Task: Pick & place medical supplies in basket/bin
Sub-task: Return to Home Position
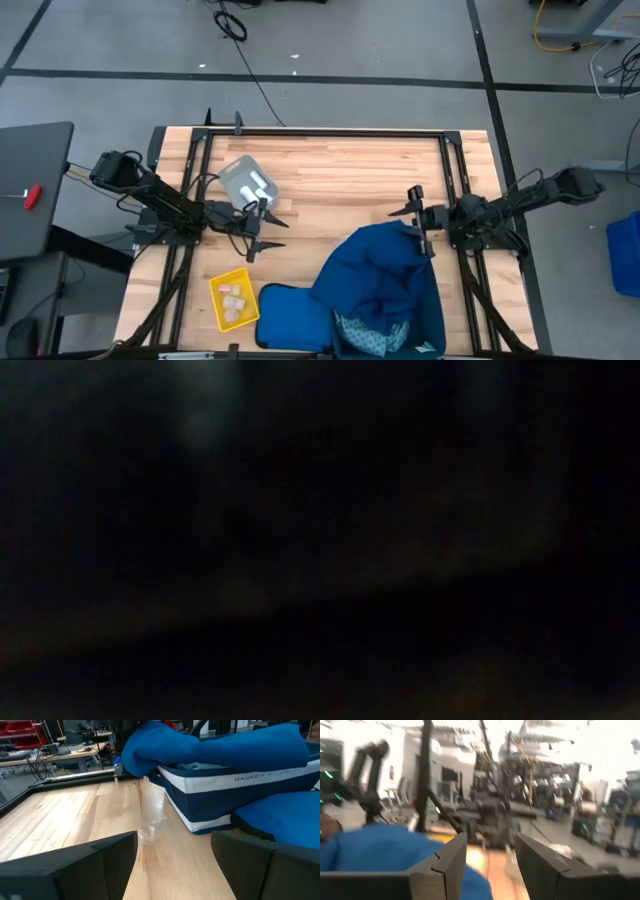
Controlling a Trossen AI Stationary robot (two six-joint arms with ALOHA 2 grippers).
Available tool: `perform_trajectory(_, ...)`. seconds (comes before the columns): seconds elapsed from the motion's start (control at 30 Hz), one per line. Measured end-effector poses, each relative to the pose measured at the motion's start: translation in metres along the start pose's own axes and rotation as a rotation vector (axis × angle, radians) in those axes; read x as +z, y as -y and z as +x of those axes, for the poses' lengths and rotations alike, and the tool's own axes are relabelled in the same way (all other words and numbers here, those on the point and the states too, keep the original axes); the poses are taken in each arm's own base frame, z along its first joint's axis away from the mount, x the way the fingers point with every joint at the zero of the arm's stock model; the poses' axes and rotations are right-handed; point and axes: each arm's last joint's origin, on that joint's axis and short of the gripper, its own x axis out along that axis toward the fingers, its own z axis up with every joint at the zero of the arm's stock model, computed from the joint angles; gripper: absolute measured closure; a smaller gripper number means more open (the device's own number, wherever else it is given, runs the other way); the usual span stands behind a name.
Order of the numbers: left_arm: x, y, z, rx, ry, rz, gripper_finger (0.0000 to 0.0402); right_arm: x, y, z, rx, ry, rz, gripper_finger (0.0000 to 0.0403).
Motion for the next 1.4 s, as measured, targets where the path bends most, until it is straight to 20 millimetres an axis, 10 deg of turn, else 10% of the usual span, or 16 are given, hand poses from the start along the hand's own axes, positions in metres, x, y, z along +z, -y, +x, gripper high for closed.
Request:
perform_trajectory(0.67,0.002,-0.001,0.0,0.021,0.016,0.01,0.0145,-0.026,0.058,-0.014,-0.274,-0.226,0.018,0.0226)
perform_trajectory(1.4,0.007,-0.02,-0.036,0.155,0.271,-0.011,0.0145,-0.033,0.06,-0.017,-0.293,-0.298,0.046,0.0227)
